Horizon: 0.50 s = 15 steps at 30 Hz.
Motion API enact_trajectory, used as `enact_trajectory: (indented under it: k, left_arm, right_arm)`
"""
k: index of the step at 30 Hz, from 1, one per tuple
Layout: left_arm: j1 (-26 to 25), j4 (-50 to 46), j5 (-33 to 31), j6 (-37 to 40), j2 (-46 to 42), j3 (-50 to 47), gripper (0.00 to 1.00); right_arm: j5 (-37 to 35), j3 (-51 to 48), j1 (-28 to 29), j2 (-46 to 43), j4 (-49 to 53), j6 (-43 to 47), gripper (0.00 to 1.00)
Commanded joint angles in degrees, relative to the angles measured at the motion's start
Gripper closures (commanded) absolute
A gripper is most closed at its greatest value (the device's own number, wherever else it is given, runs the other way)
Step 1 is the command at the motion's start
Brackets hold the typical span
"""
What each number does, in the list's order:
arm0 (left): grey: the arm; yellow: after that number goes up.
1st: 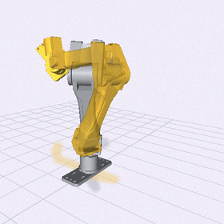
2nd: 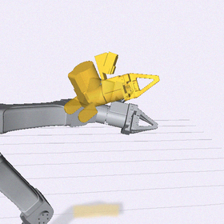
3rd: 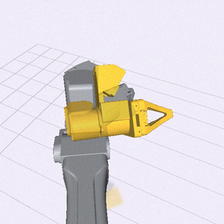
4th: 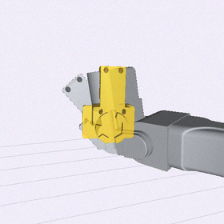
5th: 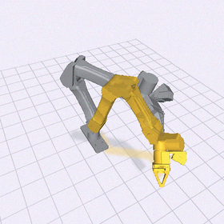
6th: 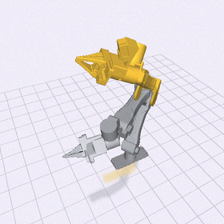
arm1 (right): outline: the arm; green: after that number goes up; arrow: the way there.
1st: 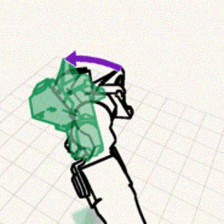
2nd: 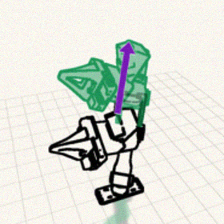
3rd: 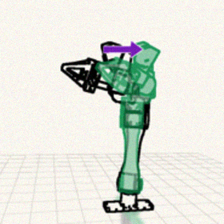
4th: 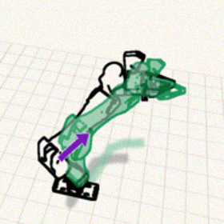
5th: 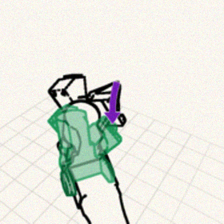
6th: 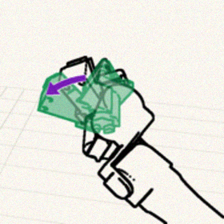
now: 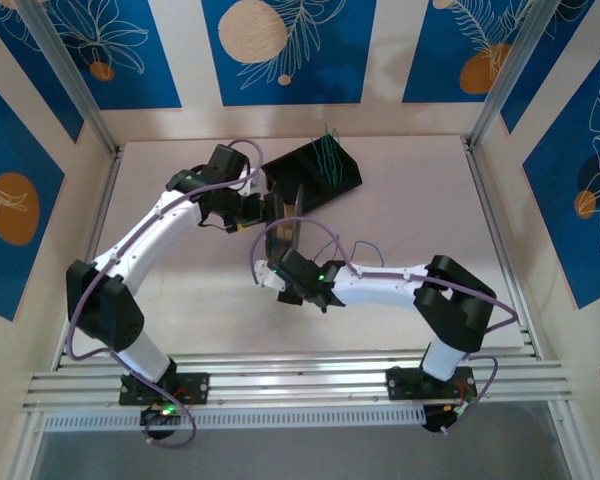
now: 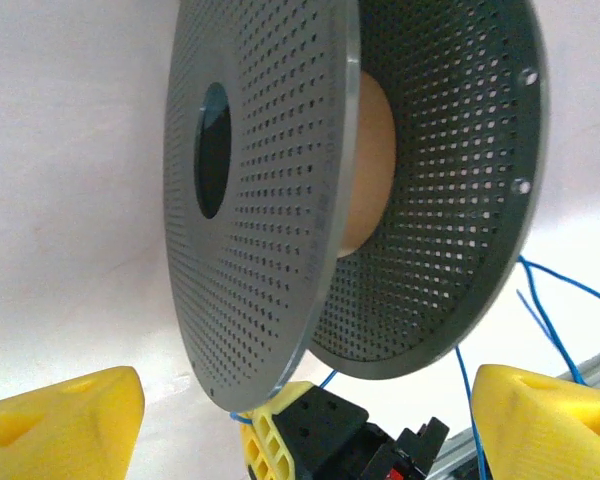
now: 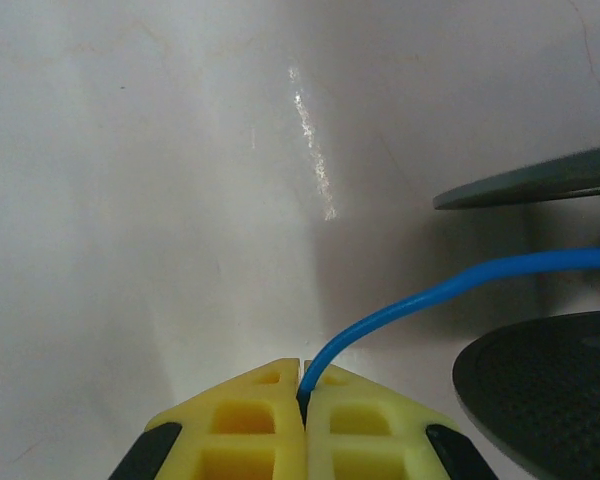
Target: Wrap the cables
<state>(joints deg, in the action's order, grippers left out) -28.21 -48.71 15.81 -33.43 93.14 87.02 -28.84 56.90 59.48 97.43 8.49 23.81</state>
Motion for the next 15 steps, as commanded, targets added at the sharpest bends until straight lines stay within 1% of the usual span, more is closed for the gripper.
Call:
enact_trajectory:
  k: [1, 6, 10, 14, 15]
  left_arm:
    - [-0.5, -3.6, -3.4, 2.2, 1.2, 2.4, 0.16]
    - [-1.8, -5.2, -6.4, 3.1, 2.8, 3.7, 0.21]
    - [-3.1, -5.6, -7.8, 3.3, 4.3, 4.7, 0.3]
    - [-4.4, -6.2, -9.2, 3.6, 6.8, 6.5, 0.42]
    - [-4.7, -6.3, -9.5, 3.6, 7.5, 6.9, 0.43]
  right_arm:
    - [-4.0, 3.3, 0.2, 1.9, -0.8, 0.5, 1.0]
    - [-3.8, 3.4, 0.1, 2.1, -0.8, -1.3, 1.0]
    - [-1.8, 2.9, -0.4, 1.1, -0.7, -3.0, 1.0]
    - [-0.7, 3.0, -0.7, 0.7, -0.4, -3.4, 1.0]
    - [-0.5, 3.0, -0.8, 0.6, -0.3, -3.6, 1.0]
